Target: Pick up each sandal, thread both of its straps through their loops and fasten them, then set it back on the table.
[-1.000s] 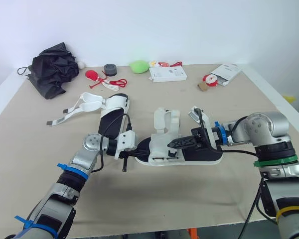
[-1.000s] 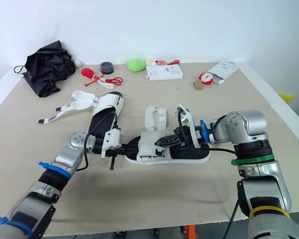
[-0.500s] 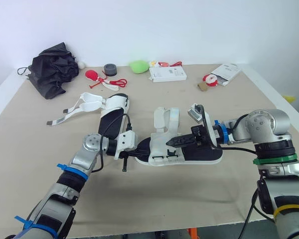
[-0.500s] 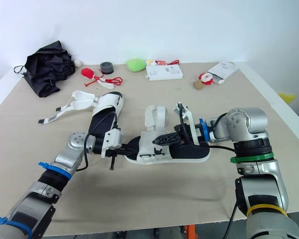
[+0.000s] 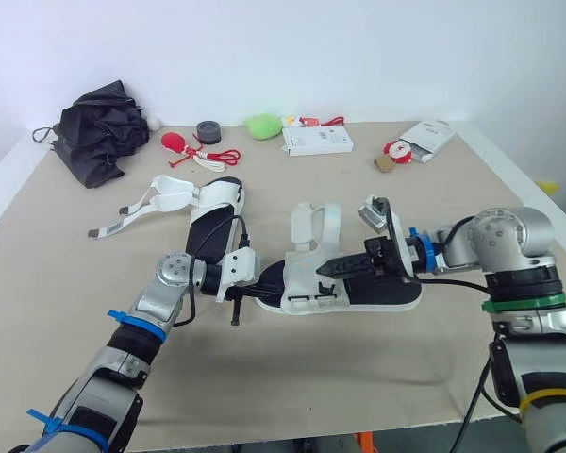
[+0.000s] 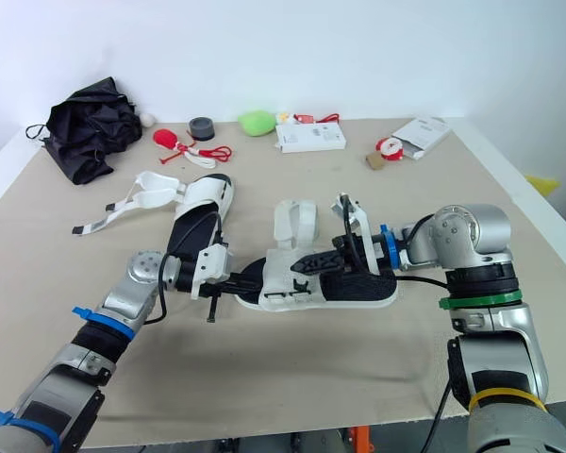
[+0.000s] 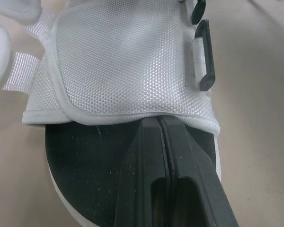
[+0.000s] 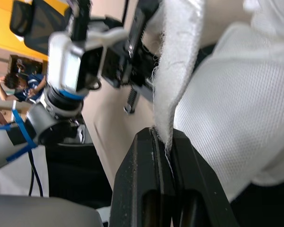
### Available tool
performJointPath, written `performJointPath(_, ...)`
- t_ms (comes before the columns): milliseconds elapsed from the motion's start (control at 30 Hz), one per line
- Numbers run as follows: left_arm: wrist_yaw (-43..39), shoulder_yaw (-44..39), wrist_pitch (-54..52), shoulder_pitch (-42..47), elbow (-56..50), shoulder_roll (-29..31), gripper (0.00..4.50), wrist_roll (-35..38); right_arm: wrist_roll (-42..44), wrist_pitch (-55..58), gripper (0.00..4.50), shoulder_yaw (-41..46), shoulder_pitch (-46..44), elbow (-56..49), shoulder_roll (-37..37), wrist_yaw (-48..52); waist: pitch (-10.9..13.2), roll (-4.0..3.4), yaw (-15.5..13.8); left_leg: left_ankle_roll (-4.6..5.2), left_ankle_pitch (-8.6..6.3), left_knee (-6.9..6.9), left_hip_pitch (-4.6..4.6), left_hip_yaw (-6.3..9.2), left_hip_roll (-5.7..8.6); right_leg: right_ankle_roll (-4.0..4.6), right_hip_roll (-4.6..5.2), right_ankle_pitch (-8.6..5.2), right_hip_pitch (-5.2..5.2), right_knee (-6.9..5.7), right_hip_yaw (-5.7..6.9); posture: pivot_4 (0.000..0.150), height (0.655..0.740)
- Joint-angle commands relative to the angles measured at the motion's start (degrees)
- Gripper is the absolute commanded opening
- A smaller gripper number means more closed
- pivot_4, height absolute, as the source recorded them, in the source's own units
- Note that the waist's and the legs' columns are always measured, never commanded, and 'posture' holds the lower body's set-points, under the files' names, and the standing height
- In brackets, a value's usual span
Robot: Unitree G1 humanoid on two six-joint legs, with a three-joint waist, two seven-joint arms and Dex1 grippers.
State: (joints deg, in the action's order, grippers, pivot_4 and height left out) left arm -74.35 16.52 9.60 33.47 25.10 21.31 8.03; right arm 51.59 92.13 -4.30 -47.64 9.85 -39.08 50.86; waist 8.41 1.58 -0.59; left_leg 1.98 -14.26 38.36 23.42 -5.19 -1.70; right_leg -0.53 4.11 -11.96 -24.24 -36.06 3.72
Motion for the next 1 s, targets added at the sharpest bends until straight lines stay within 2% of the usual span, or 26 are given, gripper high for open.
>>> performJointPath(33, -1.04, 3.98, -1.95, -2.72, 3.86, 1.48, 0.00, -4.54, 1.30, 0.36, 0.11, -0.81, 0.27, -2.30, -0.55, 0.29, 0.00, -0.01, 0.02, 0.00, 0.00, 0.00, 0.00, 0.00, 0.00, 0.00, 0.00, 0.00, 0.00, 0.00, 0.00, 0.150, 0.7400)
performJointPath(367, -0.93, 3.78, -2.20, -2.89, 3.74, 1.63, 0.00, -4.42, -0.10, -1.75, 0.11, -5.20, 2.33, -7.66, -2.76, 2.88, 0.00, -0.01, 0.03, -0.01, -0.01, -0.01, 0.01, 0.00, 0.00, -0.01, 0.00, -0.01, -0.01, 0.00, 0.01, 0.150, 0.7400)
performJointPath(500, -0.91, 3.77, -2.27, -2.94, 3.66, 1.64, 0.00, -4.37, -2.51, -10.29, 0.11, -10.03, 4.36, -14.47, -6.34, 8.23, 0.00, -0.01, -0.03, -0.02, -0.02, -0.01, 0.01, 0.01, 0.00, -0.05, 0.00, -0.06, -0.01, 0.01, 0.03, 0.150, 0.7400)
performJointPath(600, -0.87, 3.77, -2.29, -2.79, 3.87, 1.54, 0.00, -4.35, -9.87, -21.96, 0.11, -16.09, 5.35, -18.30, -8.21, 11.23, 0.00, -0.01, -0.02, -0.05, -0.10, 0.00, 0.01, 0.01, 0.01, -0.11, -0.01, -0.12, 0.00, 0.01, -0.01, 0.150, 0.7400)
performJointPath(633, -0.84, 3.77, -2.34, -2.71, 3.89, 1.48, 0.00, -4.34, -11.82, -24.25, 0.60, -17.06, 5.04, -17.43, -7.69, 11.06, 0.00, 0.00, -0.02, -0.04, -0.12, 0.00, 0.00, 0.02, 0.01, -0.13, -0.02, -0.16, 0.00, 0.01, 0.00, 0.150, 0.7400)
performJointPath(667, -0.80, 3.78, -2.38, -2.65, 3.90, 1.42, 0.00, -4.34, -12.90, -25.17, 0.60, -17.34, 4.47, -15.80, -6.93, 10.64, -0.01, 0.00, 0.01, -0.04, -0.12, 0.00, 0.00, 0.02, 0.01, -0.13, -0.02, -0.16, 0.00, 0.01, 0.00, 0.150, 0.7400)
performJointPath(700, -0.78, 3.78, -2.39, -2.62, 3.90, 1.38, 0.00, -4.33, -13.40, -25.53, 0.94, -17.20, 3.97, -14.35, -6.35, 10.44, -0.04, 0.01, 0.02, -0.05, -0.14, 0.00, -0.01, 0.01, 0.01, -0.14, -0.02, -0.18, 0.00, 0.01, -0.01, 0.150, 0.7400)
performJointPath(867, -0.64, 3.84, -2.39, -2.66, 3.87, 1.31, 0.00, -4.20, -11.83, -23.64, 3.06, -11.71, 1.04, -8.68, -6.71, 13.34, -0.04, 0.01, -0.02, -0.05, -0.14, 0.05, -0.04, 0.01, -0.01, -0.21, -0.03, -0.19, 0.03, -0.01, -0.01, 0.150, 0.7400)
performJointPath(933, -0.64, 3.88, -2.43, -2.68, 3.82, 1.30, 0.00, -4.18, -10.09, -21.82, 4.07, -8.86, 0.71, -7.95, -7.11, 14.13, -0.04, 0.01, -0.02, -0.05, -0.14, 0.04, -0.03, 0.00, 0.00, 0.10, 0.01, -0.04, 0.03, -0.01, 0.00, 0.150, 0.7400)
performJointPath(1000, -0.69, 3.88, -2.51, -2.66, 3.76, 1.28, 0.00, -4.15, -8.28, -21.16, 4.07, -5.58, 1.58, -9.27, -7.99, 14.96, -0.03, 0.00, -0.04, -0.05, -0.15, 0.04, -0.03, 0.00, 0.01, 0.29, 0.05, 0.05, 0.03, -0.01, 0.04, 0.150, 0.7400)
